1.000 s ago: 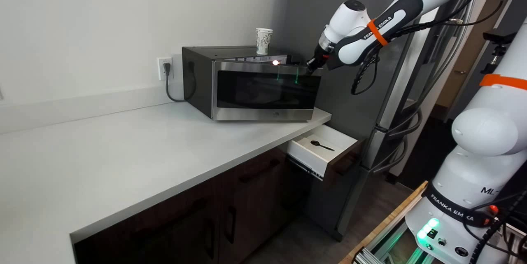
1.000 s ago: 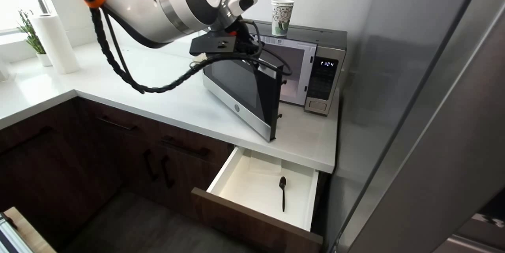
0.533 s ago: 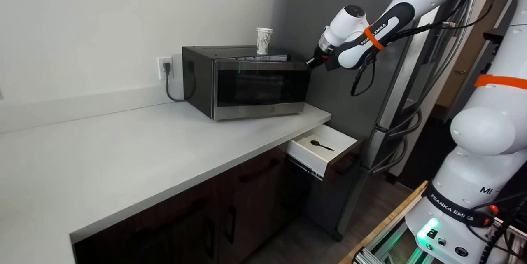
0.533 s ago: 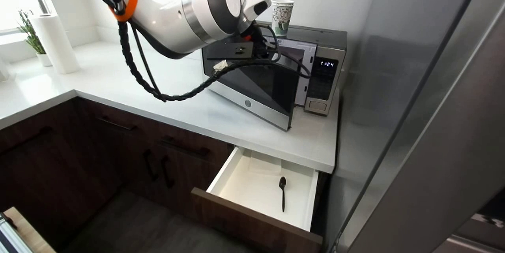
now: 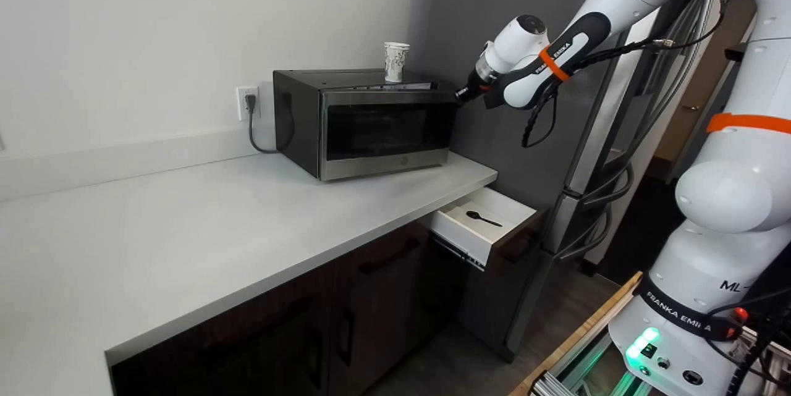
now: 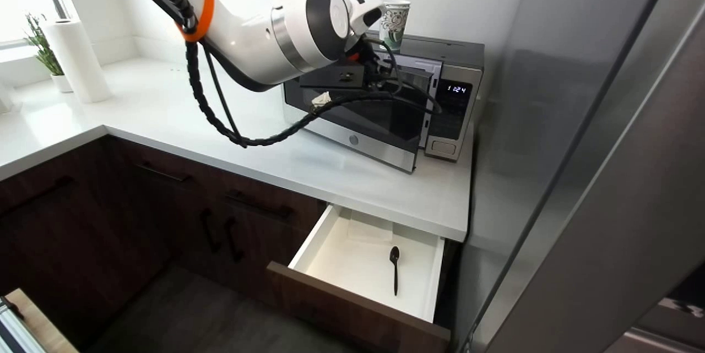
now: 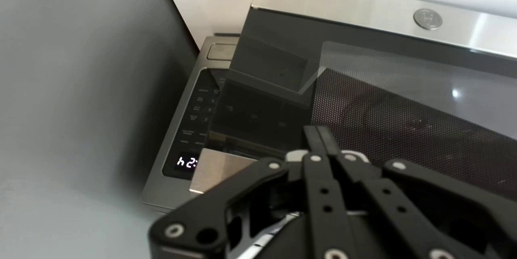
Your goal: Close the microwave door
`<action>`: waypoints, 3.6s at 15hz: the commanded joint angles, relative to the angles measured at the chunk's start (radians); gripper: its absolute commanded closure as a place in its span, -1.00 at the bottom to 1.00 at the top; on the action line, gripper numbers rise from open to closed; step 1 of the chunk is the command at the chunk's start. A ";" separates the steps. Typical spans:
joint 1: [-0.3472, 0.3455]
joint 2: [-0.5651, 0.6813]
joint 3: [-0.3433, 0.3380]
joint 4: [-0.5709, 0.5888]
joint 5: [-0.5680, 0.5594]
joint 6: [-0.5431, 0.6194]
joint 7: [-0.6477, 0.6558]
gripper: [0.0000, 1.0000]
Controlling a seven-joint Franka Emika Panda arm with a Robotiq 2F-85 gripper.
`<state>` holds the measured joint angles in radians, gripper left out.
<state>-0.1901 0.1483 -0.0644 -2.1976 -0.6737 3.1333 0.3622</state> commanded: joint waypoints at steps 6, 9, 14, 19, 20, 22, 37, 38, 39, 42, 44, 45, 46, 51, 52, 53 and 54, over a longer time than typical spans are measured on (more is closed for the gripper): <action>-0.056 0.215 0.020 0.149 0.128 0.239 -0.149 1.00; -0.076 0.269 0.023 0.217 0.131 0.268 -0.142 1.00; -0.136 0.352 0.086 0.313 0.115 0.278 -0.140 1.00; -0.128 0.360 0.092 0.330 0.128 0.262 -0.139 0.98; -0.129 0.370 0.096 0.342 0.128 0.262 -0.138 0.98; -0.129 0.380 0.099 0.354 0.128 0.262 -0.138 0.98; -0.137 0.581 0.123 0.601 0.131 0.355 -0.153 1.00; -0.140 0.592 0.126 0.612 0.133 0.369 -0.150 1.00; -0.145 0.605 0.131 0.624 0.129 0.383 -0.150 1.00; -0.152 0.639 0.142 0.659 0.126 0.407 -0.146 1.00; -0.154 0.670 0.155 0.702 0.121 0.401 -0.145 1.00; -0.155 0.692 0.161 0.729 0.119 0.406 -0.147 1.00; -0.157 0.707 0.167 0.742 0.122 0.411 -0.142 1.00; -0.202 0.592 0.207 0.599 0.046 0.328 -0.120 1.00; -0.224 0.554 0.228 0.557 0.015 0.294 -0.113 1.00; -0.243 0.508 0.246 0.512 -0.010 0.247 -0.111 0.48; -0.246 0.476 0.247 0.486 -0.011 0.205 -0.115 0.46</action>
<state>-0.3943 0.7439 0.1385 -1.5897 -0.6309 3.4593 0.2299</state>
